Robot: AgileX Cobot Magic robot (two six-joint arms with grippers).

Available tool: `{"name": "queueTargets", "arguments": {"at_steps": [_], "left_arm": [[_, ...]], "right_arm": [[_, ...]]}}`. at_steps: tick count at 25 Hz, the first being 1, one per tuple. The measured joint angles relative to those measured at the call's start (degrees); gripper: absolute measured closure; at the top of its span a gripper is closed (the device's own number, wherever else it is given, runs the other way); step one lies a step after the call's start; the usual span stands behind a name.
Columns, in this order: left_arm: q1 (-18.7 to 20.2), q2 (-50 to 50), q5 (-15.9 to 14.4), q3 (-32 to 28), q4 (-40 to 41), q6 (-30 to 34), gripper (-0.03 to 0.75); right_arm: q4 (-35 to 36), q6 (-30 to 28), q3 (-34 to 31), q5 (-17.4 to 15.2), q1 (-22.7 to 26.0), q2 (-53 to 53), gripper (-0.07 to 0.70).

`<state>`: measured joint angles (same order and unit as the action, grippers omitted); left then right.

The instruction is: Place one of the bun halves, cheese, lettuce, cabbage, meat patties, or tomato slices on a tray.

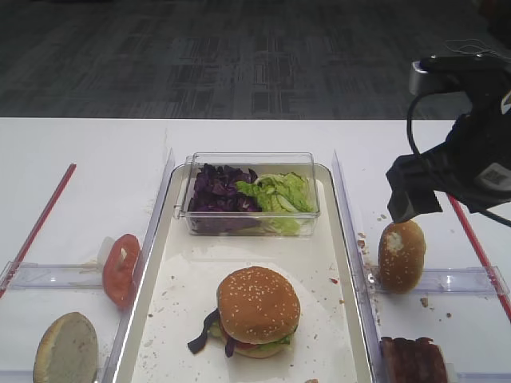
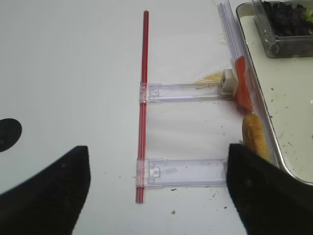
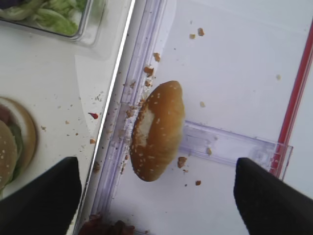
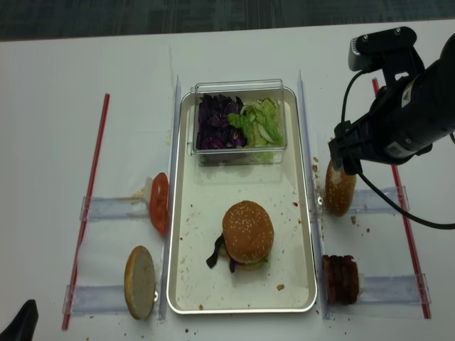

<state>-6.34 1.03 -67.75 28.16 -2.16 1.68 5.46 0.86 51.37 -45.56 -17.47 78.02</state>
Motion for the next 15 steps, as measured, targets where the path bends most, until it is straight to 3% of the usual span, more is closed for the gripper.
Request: {"name": "queueTargets", "arguments": {"at_steps": [3,10,15], "left_arm": [[0.0,0.0,0.0,0.0,0.0,0.0,0.154],[0.0,0.0,0.0,0.0,0.0,0.0,0.154],[0.0,0.0,0.0,0.0,0.0,0.0,0.154]], "right_arm": [[-1.7,2.1,0.0,0.0,2.8,0.1,-0.029],[-4.3,2.2,0.0,-2.6,15.1,2.8,-0.029],[-4.9,1.0,0.0,-3.6,17.1,2.9,-0.029]]}}
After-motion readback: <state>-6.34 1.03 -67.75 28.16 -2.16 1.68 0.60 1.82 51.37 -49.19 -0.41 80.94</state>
